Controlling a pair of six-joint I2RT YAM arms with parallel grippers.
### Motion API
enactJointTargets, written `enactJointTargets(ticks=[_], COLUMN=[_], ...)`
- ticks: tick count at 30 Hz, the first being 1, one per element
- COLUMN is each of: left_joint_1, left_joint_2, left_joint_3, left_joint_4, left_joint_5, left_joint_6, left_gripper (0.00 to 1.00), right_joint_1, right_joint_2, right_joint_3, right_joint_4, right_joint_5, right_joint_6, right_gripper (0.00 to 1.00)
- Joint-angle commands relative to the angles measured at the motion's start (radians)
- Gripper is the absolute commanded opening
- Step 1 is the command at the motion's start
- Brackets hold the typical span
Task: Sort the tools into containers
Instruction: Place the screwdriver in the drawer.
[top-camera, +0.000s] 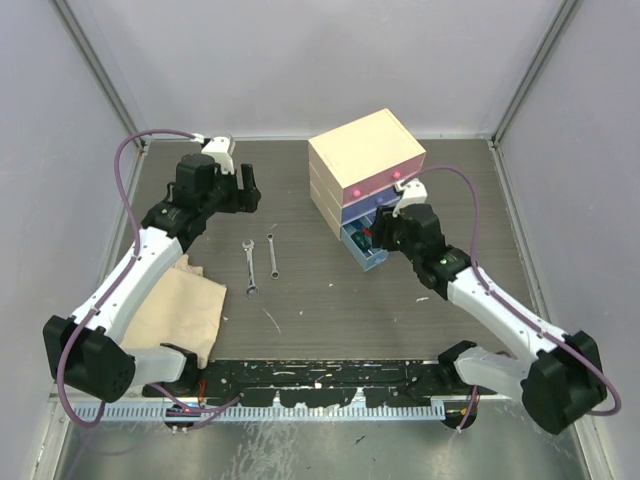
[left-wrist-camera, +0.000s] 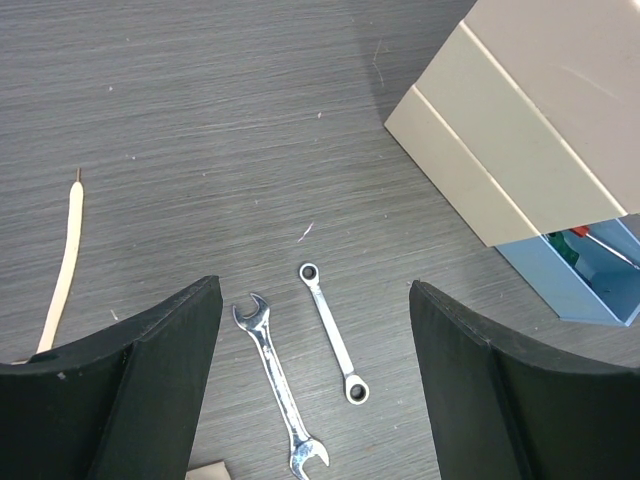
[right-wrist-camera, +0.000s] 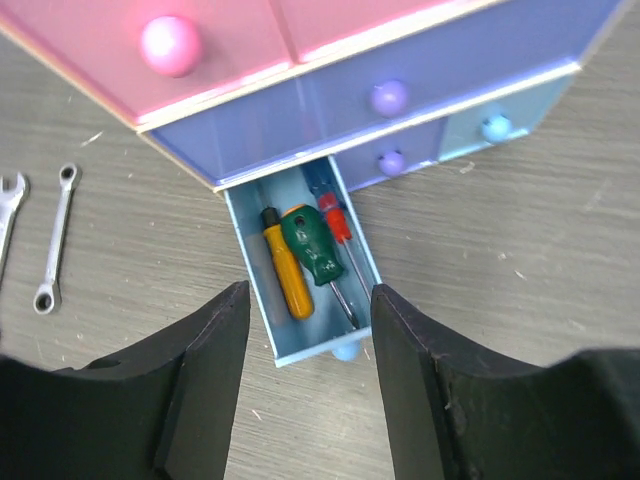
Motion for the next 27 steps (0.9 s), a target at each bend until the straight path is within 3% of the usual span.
enactJointTargets(ticks=[1, 8, 14, 22, 27], left_joint_1=[0.004, 0.004, 0.003, 0.002, 0.003], left_joint_2=[-0.006, 0.049, 0.105, 0.310, 0.476], left_joint_3=[0.003, 0.067, 0.129, 0.308, 0.455], left_joint_4=[0.044, 0.055, 0.158, 0.324, 0.417], left_joint_5=[0.027, 0.071, 0.116, 0.192, 0.252], left_joint_6=[-0.005, -0.063, -0.136, -0.236, -0.275], left_gripper=[0.77, 0.78, 0.80, 0.84, 0.87], right_joint_1=[-0.006, -0.006, -0.007, -0.007, -0.007], right_joint_2=[-0.098, -0.187, -0.231, -0.279, -0.285], right_joint_3=[-0.052, -0.110, -0.192, -0.284, -0.319], right_joint_4=[-0.058, -0.211, -0.229, -0.181, -0.184], right_joint_5=[0.171, 0.242, 0.192, 0.019, -0.009], right_joint_6=[0.215, 0.348, 0.406, 0.423, 0.424], right_gripper=[0.57, 0.57, 0.56, 0.57, 0.57])
